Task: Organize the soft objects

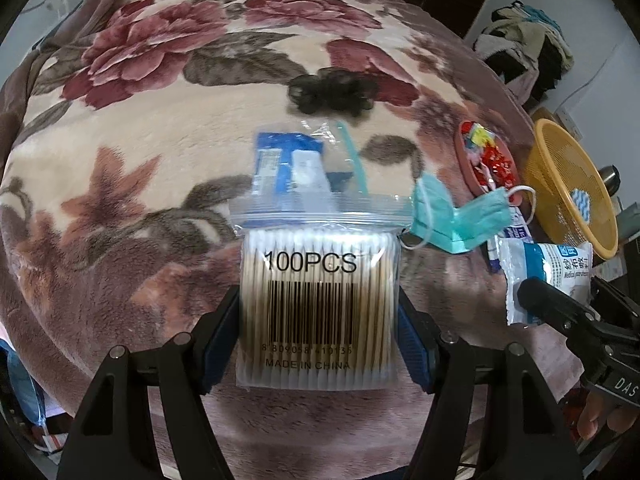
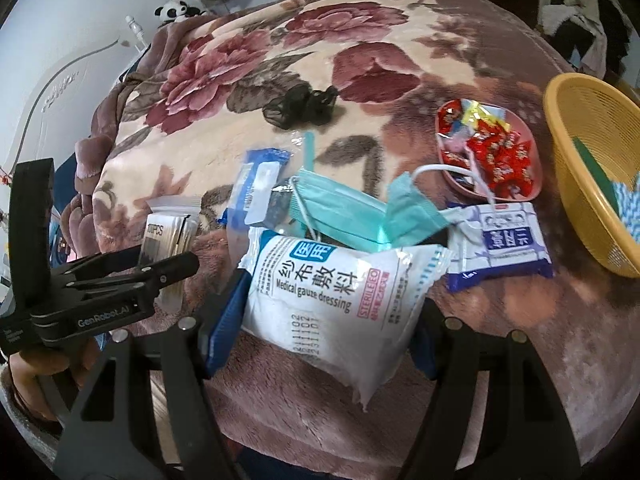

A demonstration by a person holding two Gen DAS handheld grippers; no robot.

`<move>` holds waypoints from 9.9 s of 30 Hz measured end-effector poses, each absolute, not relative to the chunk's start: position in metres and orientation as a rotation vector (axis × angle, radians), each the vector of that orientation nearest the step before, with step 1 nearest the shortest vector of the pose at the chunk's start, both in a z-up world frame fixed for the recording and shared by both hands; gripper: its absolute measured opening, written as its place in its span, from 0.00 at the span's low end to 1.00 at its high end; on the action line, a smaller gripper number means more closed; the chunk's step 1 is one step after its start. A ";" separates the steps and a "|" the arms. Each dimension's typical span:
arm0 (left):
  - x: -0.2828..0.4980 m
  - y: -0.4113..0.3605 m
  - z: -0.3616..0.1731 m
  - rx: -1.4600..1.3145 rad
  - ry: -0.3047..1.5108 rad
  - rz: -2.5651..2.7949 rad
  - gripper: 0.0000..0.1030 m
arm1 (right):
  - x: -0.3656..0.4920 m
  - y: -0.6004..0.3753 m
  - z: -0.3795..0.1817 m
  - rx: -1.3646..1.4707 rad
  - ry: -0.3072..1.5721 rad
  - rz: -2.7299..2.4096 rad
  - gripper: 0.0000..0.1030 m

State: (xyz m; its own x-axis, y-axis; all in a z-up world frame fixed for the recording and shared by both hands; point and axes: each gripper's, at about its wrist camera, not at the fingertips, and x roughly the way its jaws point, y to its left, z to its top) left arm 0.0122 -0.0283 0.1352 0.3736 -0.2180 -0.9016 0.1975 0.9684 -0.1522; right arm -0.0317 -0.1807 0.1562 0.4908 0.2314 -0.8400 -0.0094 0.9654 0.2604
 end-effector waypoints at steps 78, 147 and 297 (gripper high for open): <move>0.061 -0.418 0.176 0.129 1.156 -0.783 0.72 | -0.058 -0.504 0.211 0.493 0.817 -0.255 0.72; 0.064 -0.162 0.170 -0.040 1.144 -0.450 1.00 | -0.026 -0.320 0.197 0.305 0.974 -0.205 1.00; 0.139 0.136 0.047 -0.275 1.224 -0.082 0.07 | 0.157 -0.070 0.075 0.061 1.246 0.190 1.00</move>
State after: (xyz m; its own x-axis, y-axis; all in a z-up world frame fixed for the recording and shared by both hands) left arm 0.1391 0.1364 0.0474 0.3416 -0.2088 -0.9164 -0.0853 0.9641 -0.2514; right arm 0.1570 -0.0698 0.0751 0.3058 0.1772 -0.9355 -0.1103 0.9825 0.1501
